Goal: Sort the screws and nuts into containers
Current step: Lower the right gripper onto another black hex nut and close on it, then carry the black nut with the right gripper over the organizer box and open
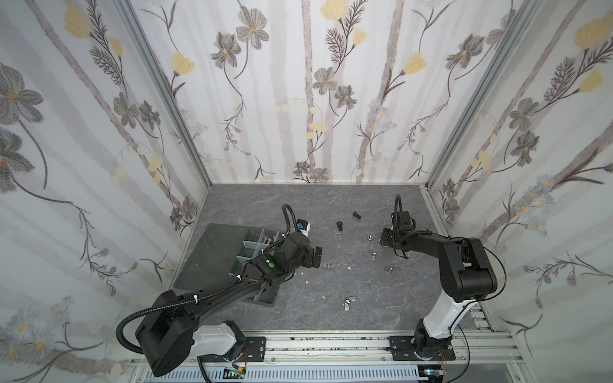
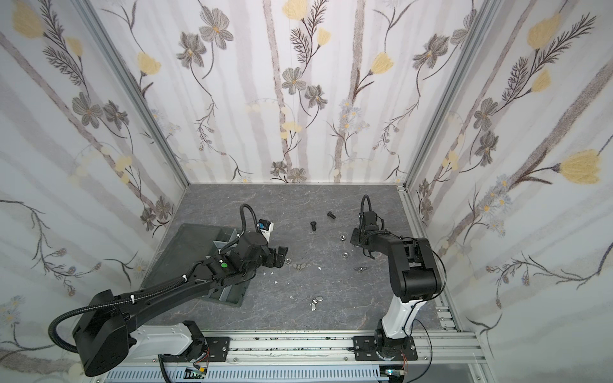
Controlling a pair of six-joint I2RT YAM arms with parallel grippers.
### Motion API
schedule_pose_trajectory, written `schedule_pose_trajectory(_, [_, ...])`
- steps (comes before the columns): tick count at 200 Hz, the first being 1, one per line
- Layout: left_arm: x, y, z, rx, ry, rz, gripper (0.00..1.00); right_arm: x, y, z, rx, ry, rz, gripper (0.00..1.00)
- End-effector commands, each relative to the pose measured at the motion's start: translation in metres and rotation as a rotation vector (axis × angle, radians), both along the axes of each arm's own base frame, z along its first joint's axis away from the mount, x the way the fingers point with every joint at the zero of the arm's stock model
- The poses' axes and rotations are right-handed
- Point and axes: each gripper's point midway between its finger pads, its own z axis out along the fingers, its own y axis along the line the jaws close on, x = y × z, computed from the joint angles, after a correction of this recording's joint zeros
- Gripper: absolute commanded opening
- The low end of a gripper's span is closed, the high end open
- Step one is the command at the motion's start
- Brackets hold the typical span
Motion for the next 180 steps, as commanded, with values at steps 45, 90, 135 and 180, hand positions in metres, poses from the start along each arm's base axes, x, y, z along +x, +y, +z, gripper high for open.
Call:
schedule_pose_trajectory(45, [0.001, 0.006, 0.021, -0.03, -0.056, 0.022, 1.0, -0.005, -0.003, 0.007, -0.024, 0.012, -0.001, 0.12])
schedule_pose_trajectory(90, [0.0, 0.012, 0.028, -0.035, -0.072, 0.037, 1.0, -0.006, 0.005, 0.027, -0.005, -0.034, 0.02, 0.11])
schedule_pose_trajectory(135, [-0.003, 0.022, 0.039, -0.044, -0.105, 0.064, 1.0, -0.005, 0.036, 0.053, 0.041, -0.099, 0.099, 0.11])
schedule_pose_trajectory(180, [-0.008, 0.039, 0.051, -0.051, -0.145, 0.104, 1.0, -0.008, 0.092, 0.076, 0.083, -0.149, 0.224, 0.11])
